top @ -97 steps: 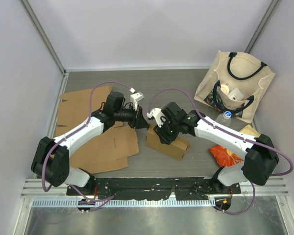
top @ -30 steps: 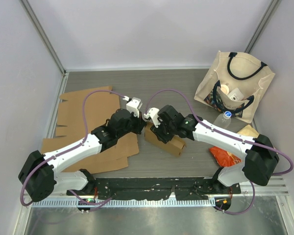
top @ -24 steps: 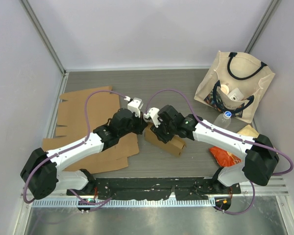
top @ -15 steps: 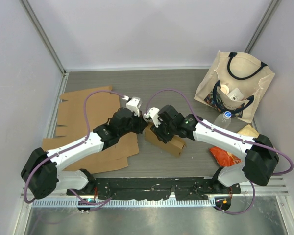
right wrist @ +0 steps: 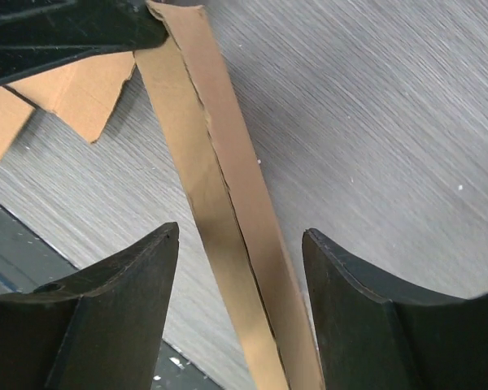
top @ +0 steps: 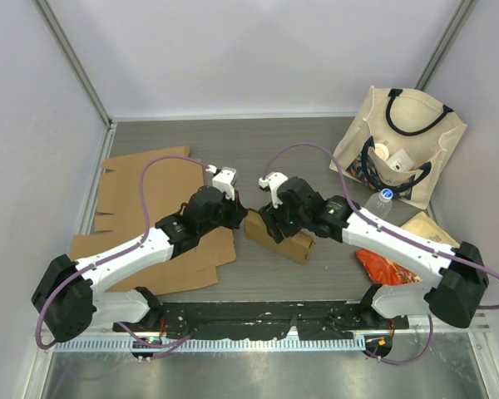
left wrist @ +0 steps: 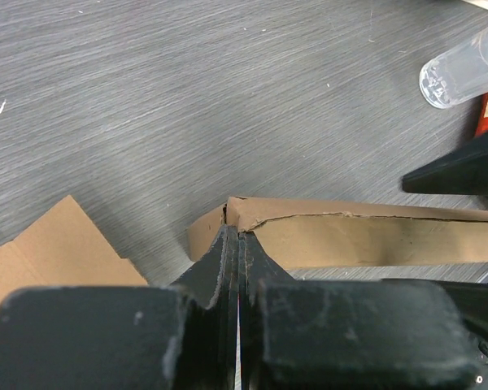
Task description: Fold the paper box
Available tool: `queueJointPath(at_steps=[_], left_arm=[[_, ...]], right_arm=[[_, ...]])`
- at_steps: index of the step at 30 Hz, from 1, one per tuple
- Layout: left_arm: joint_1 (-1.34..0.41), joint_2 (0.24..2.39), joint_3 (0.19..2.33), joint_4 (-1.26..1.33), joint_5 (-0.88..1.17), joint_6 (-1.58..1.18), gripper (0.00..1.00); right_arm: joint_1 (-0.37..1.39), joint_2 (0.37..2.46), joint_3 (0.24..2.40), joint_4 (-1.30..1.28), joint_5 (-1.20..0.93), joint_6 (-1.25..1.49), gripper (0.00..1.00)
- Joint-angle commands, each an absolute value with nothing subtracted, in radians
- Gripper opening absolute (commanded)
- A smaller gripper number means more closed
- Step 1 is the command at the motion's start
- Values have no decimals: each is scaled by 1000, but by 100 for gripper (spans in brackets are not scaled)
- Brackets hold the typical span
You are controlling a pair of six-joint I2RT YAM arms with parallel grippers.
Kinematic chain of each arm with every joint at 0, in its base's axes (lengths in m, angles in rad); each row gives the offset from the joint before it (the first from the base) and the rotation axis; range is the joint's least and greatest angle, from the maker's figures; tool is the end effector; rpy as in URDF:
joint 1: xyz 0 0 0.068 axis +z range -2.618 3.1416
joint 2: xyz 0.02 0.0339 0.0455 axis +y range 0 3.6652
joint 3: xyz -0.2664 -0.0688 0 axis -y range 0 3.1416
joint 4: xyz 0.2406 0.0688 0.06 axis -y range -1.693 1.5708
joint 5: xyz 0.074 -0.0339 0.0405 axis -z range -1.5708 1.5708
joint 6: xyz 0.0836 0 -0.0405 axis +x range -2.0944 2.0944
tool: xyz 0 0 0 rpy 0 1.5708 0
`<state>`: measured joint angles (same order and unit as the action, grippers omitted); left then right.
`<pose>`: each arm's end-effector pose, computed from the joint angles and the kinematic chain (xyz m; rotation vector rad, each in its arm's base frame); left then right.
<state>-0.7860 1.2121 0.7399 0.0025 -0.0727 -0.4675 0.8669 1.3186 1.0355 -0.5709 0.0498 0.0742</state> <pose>0.2222 -0.2139 0.2357 0.2886 2.0945 -0.6988 0.2004 0.2296 0.2431 -0.9273 2.2752 0.3627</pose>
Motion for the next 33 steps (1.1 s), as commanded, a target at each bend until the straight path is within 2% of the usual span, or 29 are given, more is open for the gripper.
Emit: queueJointPath(at_steps=[1, 5, 9, 15, 23, 33], left_arm=[[-788, 1193, 721, -72, -103, -440, 0], [-788, 1192, 730, -89, -107, -437, 0], [-788, 1195, 738, -87, -104, -436, 0], [-788, 1206, 750, -98, -97, -434, 0], [-788, 1200, 750, -107, -101, -434, 0], [-788, 1204, 756, -112, -89, -437, 0]], right_arm=[[871, 1160, 1071, -670, 133, 279, 68], [871, 1048, 1060, -802, 231, 481, 66], [873, 985, 1017, -917, 200, 574, 41], [874, 855, 943, -890, 221, 584, 35], [874, 896, 933, -937, 294, 578, 32], [874, 914, 925, -882, 305, 589, 16]])
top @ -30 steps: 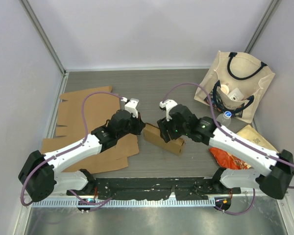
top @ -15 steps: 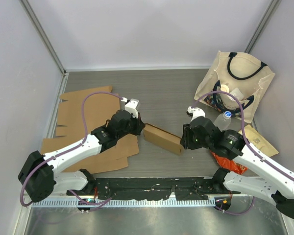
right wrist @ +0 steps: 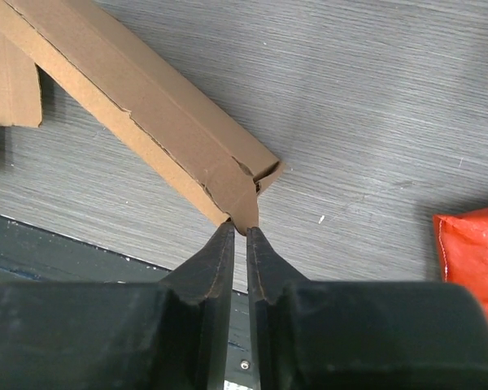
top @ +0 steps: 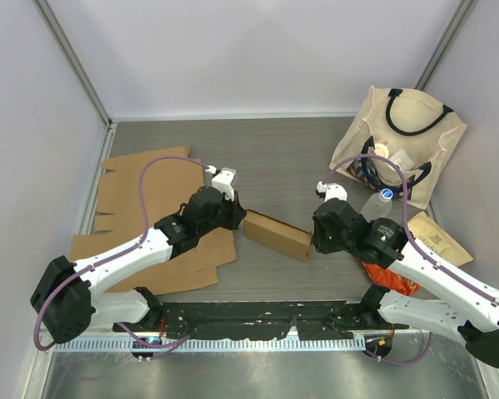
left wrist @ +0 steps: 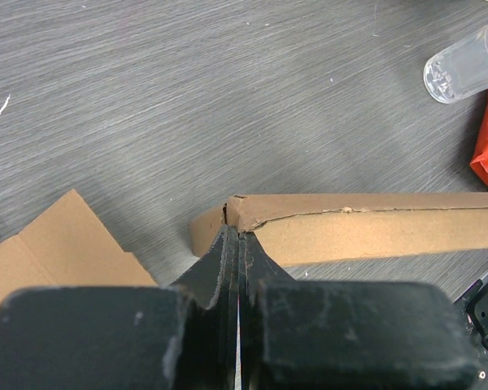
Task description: Fold the paper box
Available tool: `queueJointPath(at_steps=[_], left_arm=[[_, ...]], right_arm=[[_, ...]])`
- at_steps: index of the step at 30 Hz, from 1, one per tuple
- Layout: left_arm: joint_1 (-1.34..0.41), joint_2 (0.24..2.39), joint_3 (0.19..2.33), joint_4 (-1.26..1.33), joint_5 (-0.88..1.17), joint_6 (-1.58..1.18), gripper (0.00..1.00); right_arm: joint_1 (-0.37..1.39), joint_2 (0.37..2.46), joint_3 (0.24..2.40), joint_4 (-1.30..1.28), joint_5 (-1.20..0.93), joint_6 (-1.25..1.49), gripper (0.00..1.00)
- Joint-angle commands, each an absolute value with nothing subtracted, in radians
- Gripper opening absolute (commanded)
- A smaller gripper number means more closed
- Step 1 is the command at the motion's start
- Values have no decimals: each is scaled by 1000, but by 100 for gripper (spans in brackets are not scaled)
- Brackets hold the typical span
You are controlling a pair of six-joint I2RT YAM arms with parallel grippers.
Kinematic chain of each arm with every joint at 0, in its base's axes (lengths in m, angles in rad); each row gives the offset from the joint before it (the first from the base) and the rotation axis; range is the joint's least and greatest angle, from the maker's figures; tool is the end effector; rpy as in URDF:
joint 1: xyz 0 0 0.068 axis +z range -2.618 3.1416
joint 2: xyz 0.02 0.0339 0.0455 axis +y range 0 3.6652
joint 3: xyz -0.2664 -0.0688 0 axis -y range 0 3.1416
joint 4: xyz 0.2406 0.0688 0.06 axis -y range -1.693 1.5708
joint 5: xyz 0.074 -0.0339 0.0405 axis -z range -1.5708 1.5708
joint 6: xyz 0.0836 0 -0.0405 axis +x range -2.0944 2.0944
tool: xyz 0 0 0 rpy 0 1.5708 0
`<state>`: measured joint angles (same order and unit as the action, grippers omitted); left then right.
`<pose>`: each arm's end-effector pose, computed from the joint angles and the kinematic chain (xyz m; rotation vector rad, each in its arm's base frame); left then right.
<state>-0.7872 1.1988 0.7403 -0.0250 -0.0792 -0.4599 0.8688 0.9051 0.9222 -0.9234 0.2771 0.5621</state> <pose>0.2198 -0.2112 0.2358 0.2959 2.1045 -0.6815 0.1403 0.1305 0.2656 -0.2577 2.4387 0.2966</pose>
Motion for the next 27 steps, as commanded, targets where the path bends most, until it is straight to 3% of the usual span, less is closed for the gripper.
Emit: queueJointPath(at_steps=[1, 6, 27], left_arm=[[-790, 1206, 756, -112, -87, -437, 0], [-790, 1209, 759, -113, -81, -437, 0], [-790, 1216, 764, -109, -67, -443, 0]], right_arm=[[876, 917, 923, -877, 305, 591, 14], [874, 923, 936, -835, 293, 639, 1], [873, 841, 901, -819, 451, 842, 1]])
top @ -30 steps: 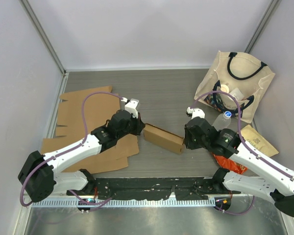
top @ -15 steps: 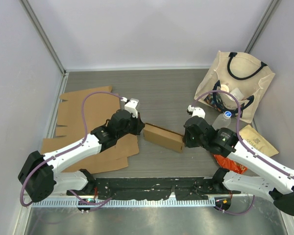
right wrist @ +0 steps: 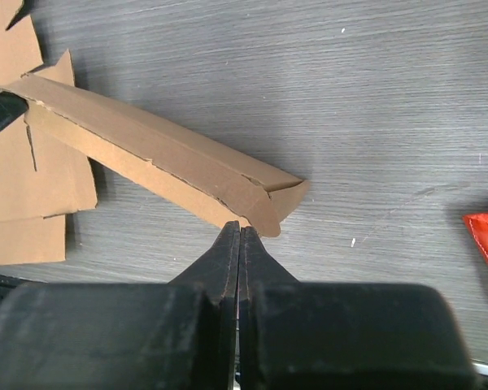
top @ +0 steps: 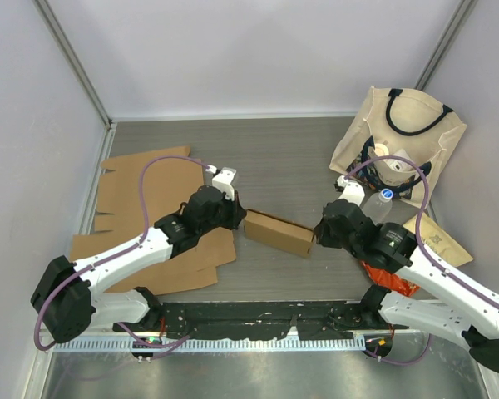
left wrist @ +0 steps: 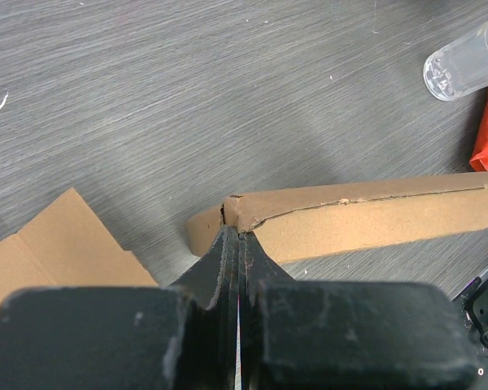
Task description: Fold the paper box
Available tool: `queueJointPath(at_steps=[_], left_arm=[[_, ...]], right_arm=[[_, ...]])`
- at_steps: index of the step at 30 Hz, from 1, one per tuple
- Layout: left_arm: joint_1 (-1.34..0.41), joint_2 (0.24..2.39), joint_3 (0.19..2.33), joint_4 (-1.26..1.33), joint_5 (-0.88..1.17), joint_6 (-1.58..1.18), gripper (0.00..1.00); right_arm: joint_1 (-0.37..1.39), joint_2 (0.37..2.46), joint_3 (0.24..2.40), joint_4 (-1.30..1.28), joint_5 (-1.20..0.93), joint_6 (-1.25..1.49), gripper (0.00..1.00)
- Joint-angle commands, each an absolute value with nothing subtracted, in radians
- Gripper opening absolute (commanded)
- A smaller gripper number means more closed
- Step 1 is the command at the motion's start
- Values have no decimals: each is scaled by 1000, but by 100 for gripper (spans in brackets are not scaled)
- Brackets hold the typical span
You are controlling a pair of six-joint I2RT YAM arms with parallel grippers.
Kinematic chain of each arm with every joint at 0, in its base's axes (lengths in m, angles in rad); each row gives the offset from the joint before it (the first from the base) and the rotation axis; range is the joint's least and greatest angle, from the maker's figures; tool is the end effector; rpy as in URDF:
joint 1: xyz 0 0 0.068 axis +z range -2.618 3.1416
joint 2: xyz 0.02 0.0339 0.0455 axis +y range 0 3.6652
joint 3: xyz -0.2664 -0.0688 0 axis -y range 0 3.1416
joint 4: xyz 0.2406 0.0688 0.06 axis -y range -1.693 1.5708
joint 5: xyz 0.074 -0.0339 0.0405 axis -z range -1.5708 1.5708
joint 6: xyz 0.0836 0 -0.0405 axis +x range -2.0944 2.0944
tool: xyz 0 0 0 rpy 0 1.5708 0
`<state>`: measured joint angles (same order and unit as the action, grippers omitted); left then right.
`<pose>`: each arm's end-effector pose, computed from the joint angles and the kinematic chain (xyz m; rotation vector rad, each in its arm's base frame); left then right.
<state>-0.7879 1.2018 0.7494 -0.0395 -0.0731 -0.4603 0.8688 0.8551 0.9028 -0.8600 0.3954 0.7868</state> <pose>0.2196 -0.2121 0.2364 0.3020 2.1136 -0.6834 0.1451 0.1217 0.2762 0.0902 2.3316 0.3675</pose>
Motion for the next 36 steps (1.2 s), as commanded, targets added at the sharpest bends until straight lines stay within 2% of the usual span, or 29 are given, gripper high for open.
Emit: queueJointPath(at_steps=[1, 5, 9, 10, 14, 20, 29, 36], left_arm=[[-790, 1215, 762, -109, -67, -443, 0], [-790, 1218, 765, -110, -66, -442, 0], [-790, 1220, 765, -109, -64, -442, 0], [-790, 1221, 765, -107, -63, -440, 0], [-790, 1221, 765, -106, -63, -439, 0], [-790, 1212, 768, -115, -64, -437, 0], [-790, 1209, 769, -117, -64, -437, 0], [-790, 1215, 769, -115, -61, -436, 0]], right_arm=[[873, 841, 888, -818, 448, 847, 1], [873, 836, 882, -787, 391, 793, 2], [873, 864, 952, -897, 393, 628, 21], [873, 867, 960, -900, 384, 605, 28], [873, 870, 920, -849, 374, 538, 34], [873, 877, 874, -770, 388, 514, 34], [871, 904, 867, -749, 419, 500, 25], [873, 923, 865, -735, 414, 511, 3]])
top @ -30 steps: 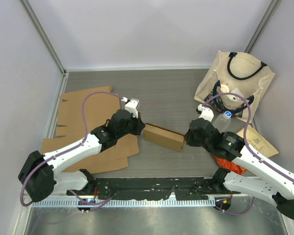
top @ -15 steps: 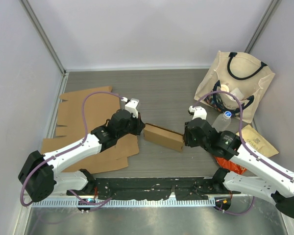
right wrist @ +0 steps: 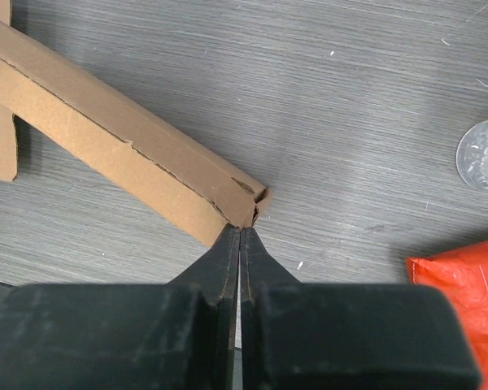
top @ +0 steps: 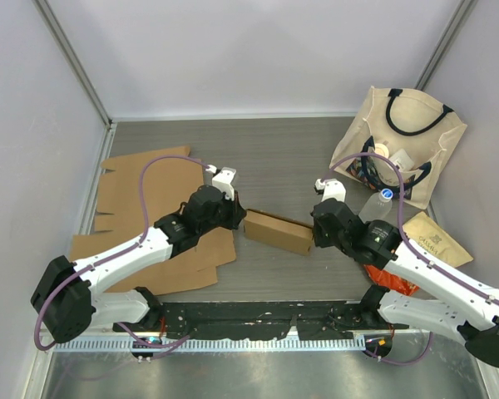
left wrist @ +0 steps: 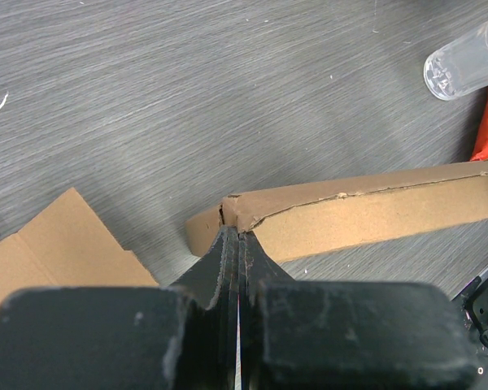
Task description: Fold the paper box
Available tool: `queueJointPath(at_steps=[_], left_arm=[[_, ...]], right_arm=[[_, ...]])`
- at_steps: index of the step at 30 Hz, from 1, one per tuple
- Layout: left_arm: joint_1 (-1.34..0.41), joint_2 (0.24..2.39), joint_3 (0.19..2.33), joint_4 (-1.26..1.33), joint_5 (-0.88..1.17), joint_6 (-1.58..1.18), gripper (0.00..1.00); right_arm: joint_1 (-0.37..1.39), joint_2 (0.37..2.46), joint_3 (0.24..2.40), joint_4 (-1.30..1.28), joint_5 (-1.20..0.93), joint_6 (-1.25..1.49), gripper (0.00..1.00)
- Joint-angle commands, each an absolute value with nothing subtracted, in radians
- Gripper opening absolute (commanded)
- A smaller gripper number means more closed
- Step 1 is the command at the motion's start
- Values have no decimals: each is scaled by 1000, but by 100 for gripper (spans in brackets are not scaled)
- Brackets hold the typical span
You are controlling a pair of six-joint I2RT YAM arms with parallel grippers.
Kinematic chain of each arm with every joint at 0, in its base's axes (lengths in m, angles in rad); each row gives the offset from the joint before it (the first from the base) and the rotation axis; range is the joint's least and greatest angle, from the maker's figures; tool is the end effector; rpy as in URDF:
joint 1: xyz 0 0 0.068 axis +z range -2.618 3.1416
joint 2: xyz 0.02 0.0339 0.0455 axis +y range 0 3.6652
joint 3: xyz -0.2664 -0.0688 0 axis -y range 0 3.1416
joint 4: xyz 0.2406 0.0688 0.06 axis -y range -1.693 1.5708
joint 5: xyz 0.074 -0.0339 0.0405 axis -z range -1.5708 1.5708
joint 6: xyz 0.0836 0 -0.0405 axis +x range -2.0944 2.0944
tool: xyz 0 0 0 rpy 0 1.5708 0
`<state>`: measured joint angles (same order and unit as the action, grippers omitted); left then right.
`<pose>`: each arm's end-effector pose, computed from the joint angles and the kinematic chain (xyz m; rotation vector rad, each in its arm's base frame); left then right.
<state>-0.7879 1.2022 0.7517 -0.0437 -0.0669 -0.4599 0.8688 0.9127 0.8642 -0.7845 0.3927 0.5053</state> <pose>0.2193 -0.2125 0.2366 0.3070 2.1167 -0.6879 0.1549 0.1336 0.2606 -0.2445 2.3203 0.2127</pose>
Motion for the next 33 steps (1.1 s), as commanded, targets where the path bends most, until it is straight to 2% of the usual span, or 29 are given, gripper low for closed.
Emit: queueJointPath(at_steps=[1, 9, 15, 27, 33], left_arm=[[-790, 1213, 770, -115, -61, -436, 0], [-790, 1218, 772, -115, -60, -436, 0], [-790, 1215, 776, -114, -57, -437, 0], [-792, 1204, 770, -115, -57, -443, 0], [-790, 1209, 773, -114, -55, -442, 0]], right_arm=[[873, 923, 868, -730, 410, 515, 1], [867, 914, 916, -736, 413, 632, 1], [861, 922, 864, -733, 419, 719, 1], [858, 890, 821, -787, 564, 909, 1], [857, 891, 831, -781, 546, 962, 1]])
